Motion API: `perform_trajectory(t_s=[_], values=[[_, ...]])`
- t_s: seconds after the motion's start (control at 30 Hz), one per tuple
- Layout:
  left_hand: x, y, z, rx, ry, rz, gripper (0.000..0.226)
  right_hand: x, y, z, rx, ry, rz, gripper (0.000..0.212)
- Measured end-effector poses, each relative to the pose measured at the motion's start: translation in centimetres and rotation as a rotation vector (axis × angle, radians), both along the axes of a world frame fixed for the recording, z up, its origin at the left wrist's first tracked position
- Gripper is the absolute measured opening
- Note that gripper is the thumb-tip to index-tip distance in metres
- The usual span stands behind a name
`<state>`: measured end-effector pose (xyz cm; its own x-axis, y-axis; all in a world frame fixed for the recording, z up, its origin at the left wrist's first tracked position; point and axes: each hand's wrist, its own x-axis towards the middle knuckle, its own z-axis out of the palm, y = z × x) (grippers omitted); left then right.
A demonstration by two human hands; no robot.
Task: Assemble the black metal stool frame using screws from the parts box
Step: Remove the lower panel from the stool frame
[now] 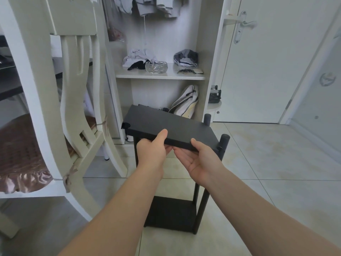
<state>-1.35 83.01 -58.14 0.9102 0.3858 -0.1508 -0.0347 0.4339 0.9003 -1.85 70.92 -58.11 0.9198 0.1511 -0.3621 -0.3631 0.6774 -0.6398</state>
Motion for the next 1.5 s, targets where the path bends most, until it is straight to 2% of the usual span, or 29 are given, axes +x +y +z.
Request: perform_trajectory(t_s=[0.23, 0.43, 0.53, 0.57, 0.63, 0.7, 0.77, 0.83, 0.87, 0.97, 1.03, 1.27, 1.5], values=[[1.3, -1.0, -0.5, -0.034, 0.024, -0.004, 0.017, 1.6, -1.0, -0.2, -0.030, 0.013, 0.029, 0.021], [2.2, -1.4, -0.9, -0.113, 0.039, 0.016, 0.025, 2.6, -1.4, -0.4, -0.052, 0.024, 0.060, 0.022], [2.6, -1.6, -1.0, -0.144, 0.057, 0.026, 0.018, 2.6, -2.4, -0.2, -0.154, 0.035, 0.098, 0.029], [2.7, -1.7, -1.0, -0.151, 0.064, 0.031, 0.016, 2.5, -2.9, -0.1, -0.236, 0.037, 0.116, 0.033], [2.9, -1.7, -1.0, -0.168, 0.075, 0.036, 0.017, 2.2, -4.4, 0.2, -0.529, -0.004, 0.108, 0.037], [3.0, -1.6, -1.0, -0.177, 0.083, 0.033, 0.023, 2.2, -6.3, 0.4, -0.896, -0.123, -0.040, 0.026], [3.0, -1.5, -1.0, -0.183, 0.081, 0.030, 0.033, 2.5, -8.1, 0.6, -1.225, -0.249, -0.281, 0.015], [3.0, -1.4, -1.0, -0.188, 0.081, 0.030, 0.037, 3.1, -9.4, 0.6, -1.396, -0.337, -0.454, 0.011], [2.9, -1.4, -1.0, -0.190, 0.083, 0.028, 0.037, 3.4, -9.9, 0.3, -1.433, -0.367, -0.459, 0.019], [2.7, -1.6, -1.0, -0.196, 0.104, 0.022, 0.034, 4.3, -10.5, -0.8, -1.458, -0.419, -0.250, 0.042], [2.7, -1.7, -0.9, -0.213, 0.104, 0.026, 0.034, 4.5, -10.6, -1.4, -1.405, -0.438, -0.170, 0.046], [2.8, -2.1, -1.0, -0.273, 0.078, 0.037, 0.037, 4.0, -11.3, -1.4, -1.259, -0.366, -0.244, 0.021], [3.2, -3.2, -1.8, -0.296, 0.084, 0.012, 0.033, 3.3, -11.8, -1.0, -1.291, -0.345, -0.286, 0.013]])
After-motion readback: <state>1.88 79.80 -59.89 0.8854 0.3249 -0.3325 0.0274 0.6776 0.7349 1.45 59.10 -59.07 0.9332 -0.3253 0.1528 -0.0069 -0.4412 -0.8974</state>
